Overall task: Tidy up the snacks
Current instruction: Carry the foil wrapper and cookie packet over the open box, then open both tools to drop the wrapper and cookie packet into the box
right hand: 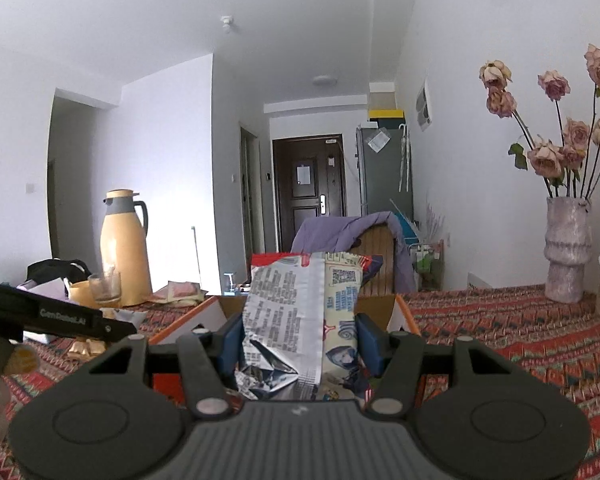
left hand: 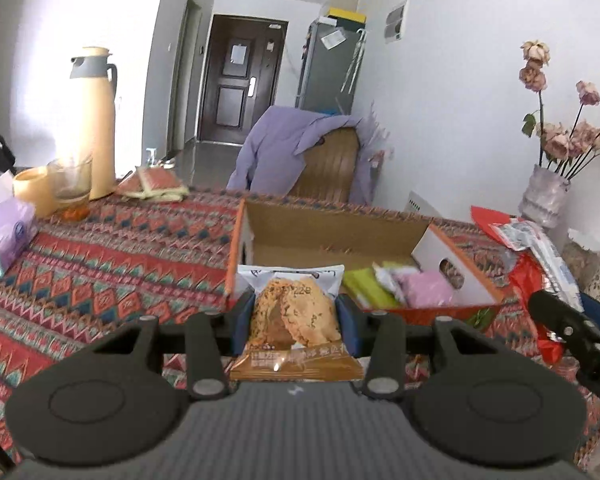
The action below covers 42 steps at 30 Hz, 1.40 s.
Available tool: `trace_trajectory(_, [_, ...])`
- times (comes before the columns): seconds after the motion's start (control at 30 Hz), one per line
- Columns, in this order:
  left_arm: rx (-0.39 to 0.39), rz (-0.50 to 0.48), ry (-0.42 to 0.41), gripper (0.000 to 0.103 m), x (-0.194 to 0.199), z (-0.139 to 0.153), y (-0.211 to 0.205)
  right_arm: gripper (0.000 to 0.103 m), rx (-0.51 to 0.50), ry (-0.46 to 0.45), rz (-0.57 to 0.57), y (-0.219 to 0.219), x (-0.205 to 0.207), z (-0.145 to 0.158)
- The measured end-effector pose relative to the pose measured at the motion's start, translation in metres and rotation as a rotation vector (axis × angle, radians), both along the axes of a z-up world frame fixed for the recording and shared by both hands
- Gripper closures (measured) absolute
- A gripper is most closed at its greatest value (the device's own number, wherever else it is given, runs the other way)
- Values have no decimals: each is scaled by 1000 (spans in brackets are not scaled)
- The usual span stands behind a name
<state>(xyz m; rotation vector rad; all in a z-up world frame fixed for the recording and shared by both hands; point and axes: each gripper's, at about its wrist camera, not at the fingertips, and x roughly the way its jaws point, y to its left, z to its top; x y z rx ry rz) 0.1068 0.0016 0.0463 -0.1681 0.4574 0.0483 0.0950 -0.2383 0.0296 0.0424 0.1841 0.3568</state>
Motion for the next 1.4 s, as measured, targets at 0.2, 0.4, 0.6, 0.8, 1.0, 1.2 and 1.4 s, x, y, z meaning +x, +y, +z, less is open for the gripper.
trace_trajectory(0.2, [-3, -5, -18, 58, 26, 12, -9, 46, 11, 11, 11, 7, 30, 13])
trace_trajectory(0.4, [-11, 4, -26, 58, 55, 18, -11, 46, 31, 35, 15, 17, 68, 23])
trace_trajectory(0.6, [-4, 14, -10, 58, 87, 16, -12, 46, 27, 74, 16, 32, 109, 21])
trace_trajectory(0.8, [21, 30, 13, 58, 117, 10, -12, 46, 9, 124, 10, 47, 144, 8])
trace_trajectory(1.0, [44, 52, 73, 58, 142, -6, -9, 46, -18, 216, 9, 59, 175, -14])
trace_trajectory(1.2, [62, 57, 133, 58, 150, -29, -4, 46, -75, 291, 3, 72, 188, -41])
trace_trajectory(1.4, [45, 52, 146, 23, 146, -37, 1, 32, -64, 325, -10, 66, 186, -48])
